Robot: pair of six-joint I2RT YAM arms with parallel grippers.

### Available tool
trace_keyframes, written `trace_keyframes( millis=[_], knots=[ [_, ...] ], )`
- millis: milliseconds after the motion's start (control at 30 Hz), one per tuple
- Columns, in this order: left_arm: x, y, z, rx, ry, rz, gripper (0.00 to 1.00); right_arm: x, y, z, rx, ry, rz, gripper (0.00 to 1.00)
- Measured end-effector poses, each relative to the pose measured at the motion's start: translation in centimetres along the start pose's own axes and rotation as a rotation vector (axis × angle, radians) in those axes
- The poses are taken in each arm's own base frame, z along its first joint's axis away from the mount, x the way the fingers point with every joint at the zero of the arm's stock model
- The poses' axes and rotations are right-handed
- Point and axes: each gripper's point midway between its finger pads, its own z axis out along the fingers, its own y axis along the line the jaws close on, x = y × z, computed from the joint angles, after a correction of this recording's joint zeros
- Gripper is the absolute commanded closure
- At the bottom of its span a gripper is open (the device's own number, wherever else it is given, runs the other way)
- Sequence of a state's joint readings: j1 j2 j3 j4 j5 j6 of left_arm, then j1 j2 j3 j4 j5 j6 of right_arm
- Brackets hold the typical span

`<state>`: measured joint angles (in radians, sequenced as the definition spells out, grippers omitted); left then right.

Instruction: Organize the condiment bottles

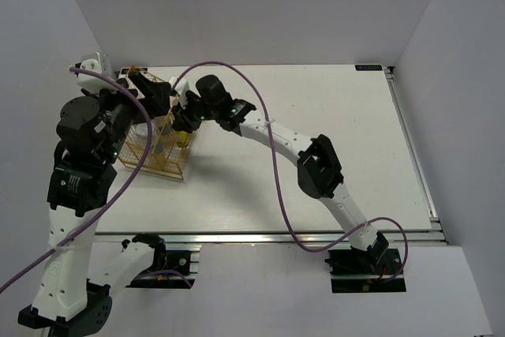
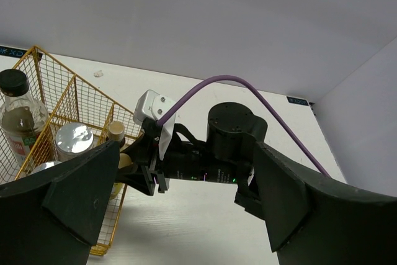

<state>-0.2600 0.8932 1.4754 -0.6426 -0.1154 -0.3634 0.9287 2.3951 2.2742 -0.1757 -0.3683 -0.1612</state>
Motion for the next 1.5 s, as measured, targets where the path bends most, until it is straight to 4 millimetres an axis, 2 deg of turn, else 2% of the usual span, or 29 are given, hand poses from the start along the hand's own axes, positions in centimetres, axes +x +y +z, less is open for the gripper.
trace_keyframes(
  millis=[33,133,300,500,600,667,767,800,833,900,967,1033,1100,1133,1200,1267,1367,1433,1500],
  knots=[
    [0.2,0.1,0.1,-0.002,0.004,0.001,0.02,0.0,0.0,0.0,0.0,0.0,-0.003,0.56],
    [0.6,0.2,0.3,-0.006,0.016,0.002,0.02,0.1,0.1,0.2,-0.001,-0.005,-0.01,0.45],
    [1.2,0.4,0.6,-0.011,0.029,0.004,0.02,-0.2,0.3,0.5,-0.004,-0.022,-0.025,0.38],
    [1.1,0.3,0.7,-0.008,0.023,0.002,0.02,0.9,0.5,0.7,-0.009,-0.007,-0.017,0.36],
    [0.8,0.2,0.8,-0.004,0.012,0.0,0.02,0.4,0.7,0.1,-0.014,-0.009,-0.005,0.35],
    [0.8,0.1,0.9,0.0,0.01,0.0,0.02,-1.0,0.8,-1.1,-0.014,-0.029,0.007,0.33],
    [0.7,-0.1,1.3,0.009,0.009,-0.001,0.02,-4.9,0.7,-4.4,-0.005,-0.086,0.027,0.24],
    [0.8,-0.2,1.4,0.015,0.012,-0.002,0.02,-6.5,0.4,-5.9,0.001,-0.111,0.035,0.15],
    [0.9,-0.3,1.6,0.02,0.015,-0.003,0.02,-8.1,-0.2,-7.6,0.013,-0.14,0.041,0.11],
    [1.2,-0.7,2.2,0.036,0.023,-0.005,0.02,-10.5,-1.7,-11.7,0.041,-0.186,0.057,0.11],
    [1.7,-1.0,2.8,0.058,0.037,-0.01,0.02,-11.6,-4.2,-16.6,0.099,-0.217,0.087,0.11],
    [2.8,-1.4,3.6,0.085,0.065,-0.017,0.02,-11.0,-7.1,-21.0,0.185,-0.211,0.123,0.11],
    [4.1,-1.7,4.5,0.108,0.098,-0.025,0.02,-9.2,-10.3,-24.8,0.287,-0.179,0.175,0.11],
    [4.8,-1.8,5.0,0.118,0.118,-0.029,0.02,-7.7,-11.8,-26.4,0.341,-0.149,0.21,0.11],
    [6.6,-2.0,6.2,0.138,0.164,-0.041,0.02,-4.8,-13.3,-28.1,0.41,-0.085,0.27,0.11],
    [8.2,-2.2,7.2,0.159,0.202,-0.053,0.02,-1.3,-13.9,-29.3,0.465,0.004,0.326,0.11],
    [11.0,-2.3,8.5,0.179,0.271,-0.072,0.02,2.8,-13.7,-30.5,0.528,0.126,0.379,0.11],
    [12.7,-2.7,9.3,0.194,0.313,-0.078,0.02,4.4,-13.4,-31.6,0.568,0.185,0.393,0.11],
    [14.1,-3.6,10.0,0.214,0.347,-0.078,0.02,4.9,-13.0,-32.9,0.605,0.209,0.395,0.1]
  ],
)
